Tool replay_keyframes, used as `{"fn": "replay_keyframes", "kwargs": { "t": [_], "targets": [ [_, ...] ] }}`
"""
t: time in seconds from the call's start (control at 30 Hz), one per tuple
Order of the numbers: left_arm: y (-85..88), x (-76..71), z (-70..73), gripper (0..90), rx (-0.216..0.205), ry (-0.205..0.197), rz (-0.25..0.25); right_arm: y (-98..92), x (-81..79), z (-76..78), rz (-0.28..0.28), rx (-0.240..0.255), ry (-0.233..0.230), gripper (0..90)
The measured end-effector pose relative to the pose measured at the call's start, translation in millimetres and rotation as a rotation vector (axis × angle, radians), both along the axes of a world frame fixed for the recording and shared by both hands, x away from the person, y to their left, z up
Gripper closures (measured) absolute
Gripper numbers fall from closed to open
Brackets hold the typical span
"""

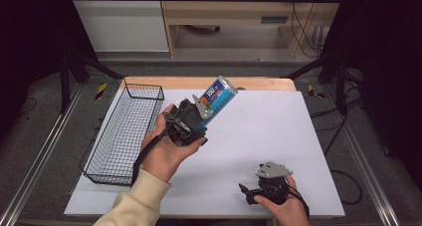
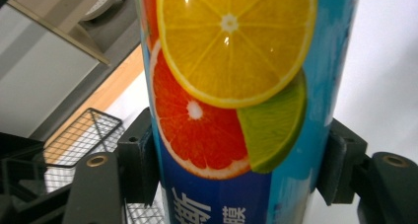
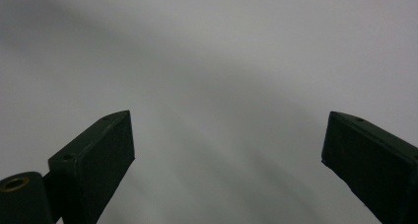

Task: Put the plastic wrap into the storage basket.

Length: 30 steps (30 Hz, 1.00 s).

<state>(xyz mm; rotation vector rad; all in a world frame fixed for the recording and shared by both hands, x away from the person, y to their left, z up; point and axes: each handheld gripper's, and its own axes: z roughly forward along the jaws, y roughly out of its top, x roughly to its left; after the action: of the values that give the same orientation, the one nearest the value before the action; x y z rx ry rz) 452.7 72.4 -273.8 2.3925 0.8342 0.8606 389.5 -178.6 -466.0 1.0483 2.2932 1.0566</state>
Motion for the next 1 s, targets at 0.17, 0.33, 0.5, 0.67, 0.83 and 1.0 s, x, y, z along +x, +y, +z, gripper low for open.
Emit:
{"fn": "replay_keyframes", "kwargs": {
  "t": [0.17,0.33,0.5,0.67,0.83,1.0],
  "targets": [
    [6.6,-1.7,6.8,32.0,0.019,-0.002,0.009,-0.9,0.3,0.4,-0.005,0.003,-0.009,6.2],
    [15.1,-1.8,7.3,32.0,0.045,-0.01,0.028,-1.7,0.6,0.5,-0.011,0.003,-0.009,6.1],
    [24.7,-2.9,7.6,32.0,0.047,-0.005,0.043,-1.8,0.9,0.0,-0.009,-0.001,-0.011,6.2],
    [36.4,-3.5,5.8,32.0,0.056,0.002,0.063,-2.3,0.8,0.1,-0.014,0.0,-0.011,6.2],
    [49.5,-3.4,2.6,32.0,0.053,0.004,0.088,-2.4,0.6,0.3,-0.015,0.0,-0.012,6.2],
    [60.9,-4.2,1.4,32.0,0.055,0.015,0.11,-2.6,0.7,0.5,-0.021,0.002,-0.011,6.2]
  ]
}}
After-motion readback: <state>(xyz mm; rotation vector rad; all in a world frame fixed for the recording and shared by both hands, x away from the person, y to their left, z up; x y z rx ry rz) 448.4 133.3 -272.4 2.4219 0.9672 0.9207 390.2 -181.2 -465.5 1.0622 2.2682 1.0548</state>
